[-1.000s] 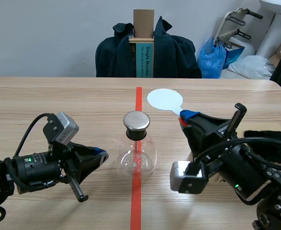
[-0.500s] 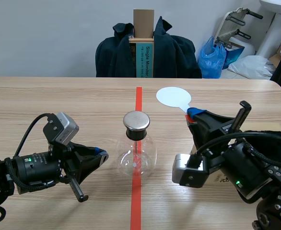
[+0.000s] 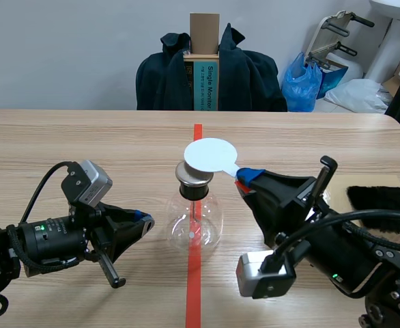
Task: Do the electroscope experiment.
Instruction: 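Move the plate toward and away from the electroscope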
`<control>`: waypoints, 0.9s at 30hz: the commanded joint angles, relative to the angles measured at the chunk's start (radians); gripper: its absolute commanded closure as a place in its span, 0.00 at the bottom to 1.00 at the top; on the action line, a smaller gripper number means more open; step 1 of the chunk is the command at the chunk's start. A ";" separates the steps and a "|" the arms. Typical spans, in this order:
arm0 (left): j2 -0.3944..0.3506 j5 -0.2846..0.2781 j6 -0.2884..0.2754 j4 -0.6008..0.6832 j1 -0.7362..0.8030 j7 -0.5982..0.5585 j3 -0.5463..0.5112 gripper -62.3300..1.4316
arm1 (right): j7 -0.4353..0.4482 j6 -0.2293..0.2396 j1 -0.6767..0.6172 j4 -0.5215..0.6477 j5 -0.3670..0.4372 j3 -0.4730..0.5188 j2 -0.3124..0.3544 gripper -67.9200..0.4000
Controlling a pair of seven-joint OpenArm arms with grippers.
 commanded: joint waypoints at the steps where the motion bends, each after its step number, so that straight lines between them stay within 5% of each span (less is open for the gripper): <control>1: 0.005 -0.007 0.001 0.014 -0.002 -0.017 -0.007 0.93 | 0.016 -0.011 0.013 0.011 0.011 0.001 0.005 0.98; 14: 0.005 -0.007 0.001 0.014 -0.002 -0.017 -0.007 0.93 | 0.113 -0.011 0.013 0.011 0.011 0.001 0.005 0.98; 27: 0.005 -0.007 0.001 0.014 -0.002 -0.017 -0.007 0.93 | 0.109 -0.011 0.013 0.011 0.011 0.001 0.005 0.98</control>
